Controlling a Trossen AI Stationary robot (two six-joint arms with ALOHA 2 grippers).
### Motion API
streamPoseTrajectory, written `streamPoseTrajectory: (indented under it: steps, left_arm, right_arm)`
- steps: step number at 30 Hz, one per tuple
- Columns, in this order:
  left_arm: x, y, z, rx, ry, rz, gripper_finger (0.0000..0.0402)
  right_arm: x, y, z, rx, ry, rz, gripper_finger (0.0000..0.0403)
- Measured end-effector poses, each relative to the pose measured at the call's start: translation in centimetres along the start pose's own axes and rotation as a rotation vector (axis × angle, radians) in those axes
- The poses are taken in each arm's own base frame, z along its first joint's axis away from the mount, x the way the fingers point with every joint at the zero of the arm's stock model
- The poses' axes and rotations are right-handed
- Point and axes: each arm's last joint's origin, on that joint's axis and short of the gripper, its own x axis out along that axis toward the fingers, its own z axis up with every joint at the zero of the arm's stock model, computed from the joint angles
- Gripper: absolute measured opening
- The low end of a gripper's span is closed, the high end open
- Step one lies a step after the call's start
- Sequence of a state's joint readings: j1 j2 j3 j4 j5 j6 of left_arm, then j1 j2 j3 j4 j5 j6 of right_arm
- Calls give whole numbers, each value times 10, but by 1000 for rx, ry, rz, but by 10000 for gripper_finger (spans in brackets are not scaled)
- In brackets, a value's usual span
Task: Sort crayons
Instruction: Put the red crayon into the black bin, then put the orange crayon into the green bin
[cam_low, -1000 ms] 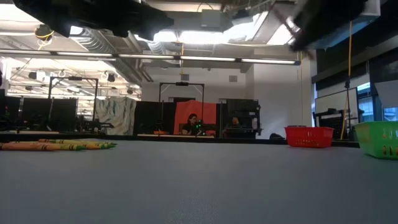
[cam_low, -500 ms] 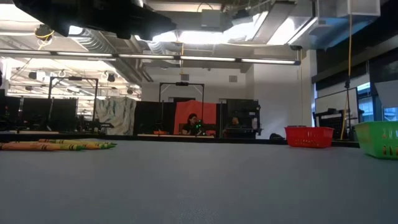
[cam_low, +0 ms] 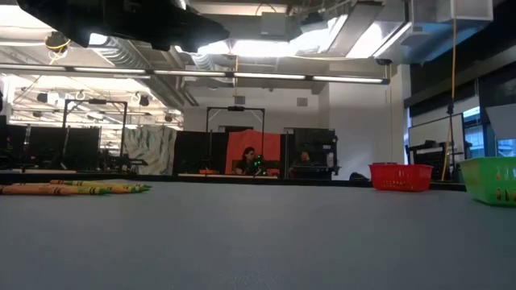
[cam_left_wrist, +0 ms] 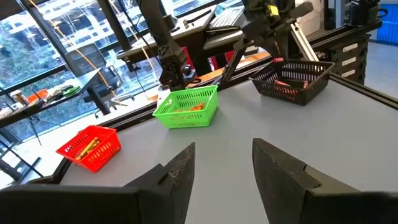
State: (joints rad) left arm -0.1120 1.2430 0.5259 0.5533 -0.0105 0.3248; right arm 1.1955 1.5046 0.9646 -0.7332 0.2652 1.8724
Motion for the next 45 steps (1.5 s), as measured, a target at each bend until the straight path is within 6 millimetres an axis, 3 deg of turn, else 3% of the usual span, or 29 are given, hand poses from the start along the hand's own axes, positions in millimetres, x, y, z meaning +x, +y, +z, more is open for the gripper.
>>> streamPoseTrajectory:
  steps: [7,15,19,27,33,39,45]
  left_arm:
    - [0,0,0,-1,0,0,143]
    - [0,0,0,0,-5,2,143]
    - [0,2,5,-1,-53,18,143]
    - [-1,8,10,39,-63,182,143]
    - [-1,7,4,-33,-1,204,143]
    - [-2,12,-7,-78,344,281,143]
    - [-13,36,5,-138,794,272,143]
  right_arm:
    - [7,-9,-2,98,-11,-116,46]
    - [5,-8,2,138,110,-161,142]
    - [0,-4,11,95,167,-133,165]
    - [-25,21,61,-124,45,2,155]
    - [-32,29,104,-367,-289,-47,149]
    - [-30,21,154,-550,-562,-291,149]
    - [-31,5,203,-538,-677,-516,149]
